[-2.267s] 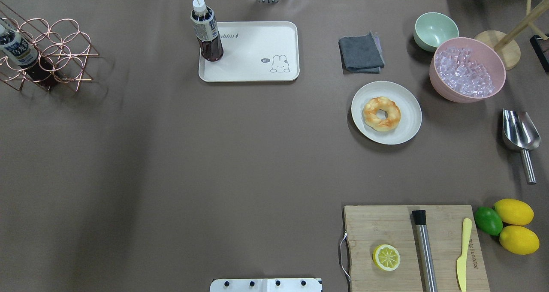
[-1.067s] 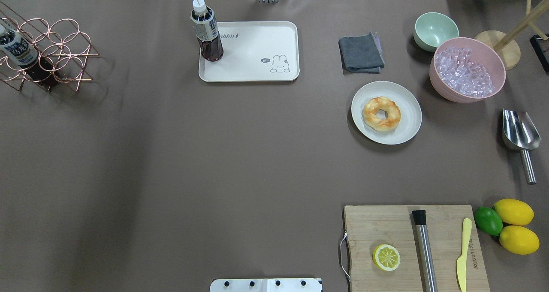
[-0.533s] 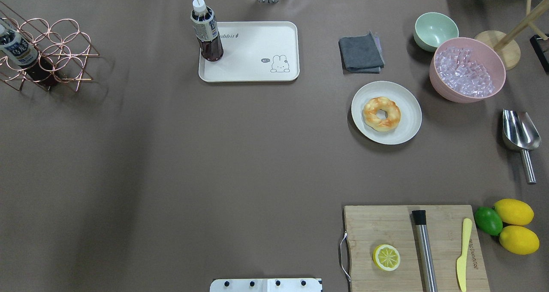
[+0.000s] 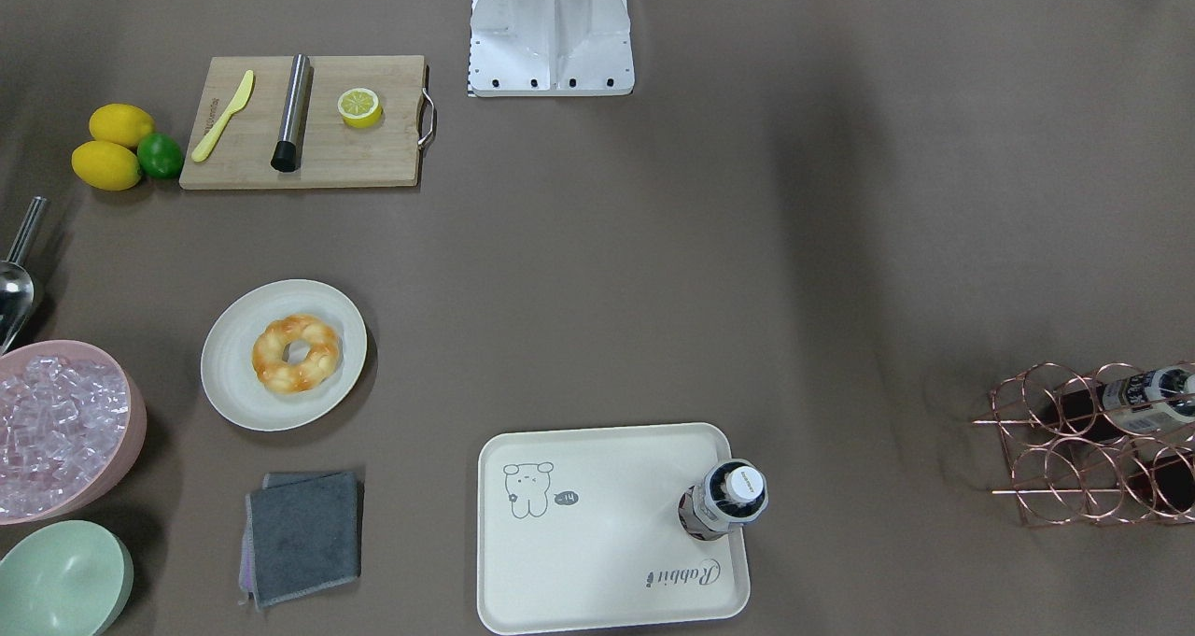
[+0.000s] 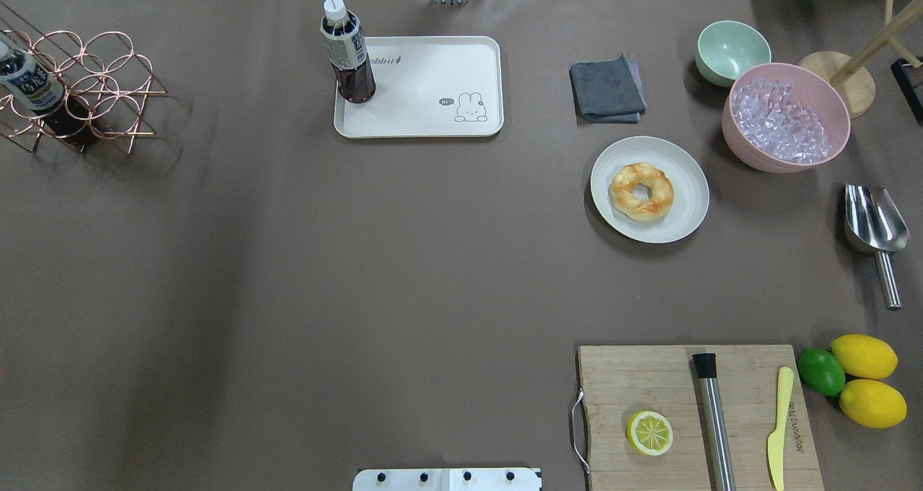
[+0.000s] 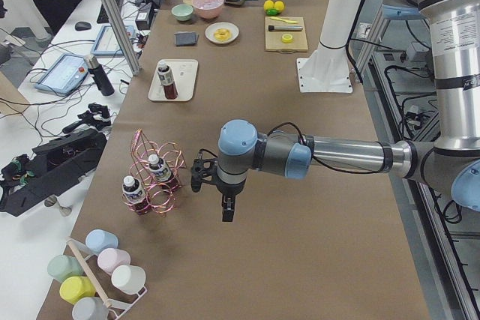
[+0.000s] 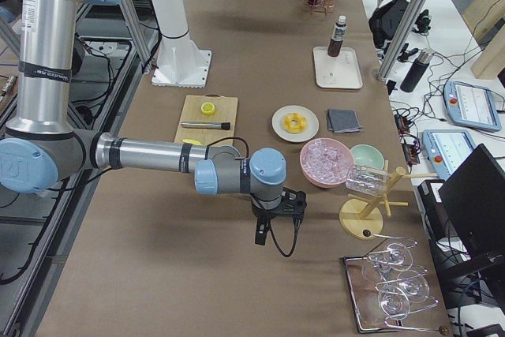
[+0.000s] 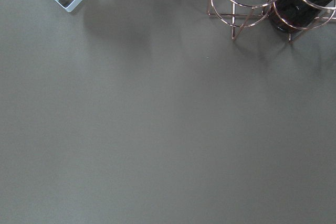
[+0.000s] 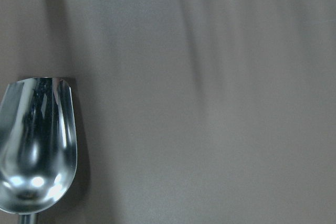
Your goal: Place donut on tray
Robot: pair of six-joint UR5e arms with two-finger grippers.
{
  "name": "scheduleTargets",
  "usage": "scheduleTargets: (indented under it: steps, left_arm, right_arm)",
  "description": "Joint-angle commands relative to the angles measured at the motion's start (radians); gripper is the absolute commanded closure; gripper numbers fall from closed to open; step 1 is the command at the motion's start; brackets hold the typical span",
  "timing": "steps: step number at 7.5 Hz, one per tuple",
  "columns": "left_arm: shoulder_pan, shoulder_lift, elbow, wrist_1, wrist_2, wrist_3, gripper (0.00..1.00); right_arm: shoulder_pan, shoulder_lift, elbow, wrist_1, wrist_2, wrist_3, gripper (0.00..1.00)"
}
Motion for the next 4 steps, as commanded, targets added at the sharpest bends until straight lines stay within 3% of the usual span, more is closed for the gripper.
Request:
scheduleTargets:
  steps: [1, 4]
  left_arm:
    - [0.001, -0.004, 0.007, 0.0, -0.005, -0.002, 0.02]
    - [0.001, 0.001, 0.012, 0.002, -0.002, -0.002, 0.02]
  right_arm:
    - [0.0, 0.0, 0.001, 0.002, 0.002, -0.001, 0.0]
    - [0.0, 0.0, 0.001, 0.002, 0.025, -0.001, 0.0]
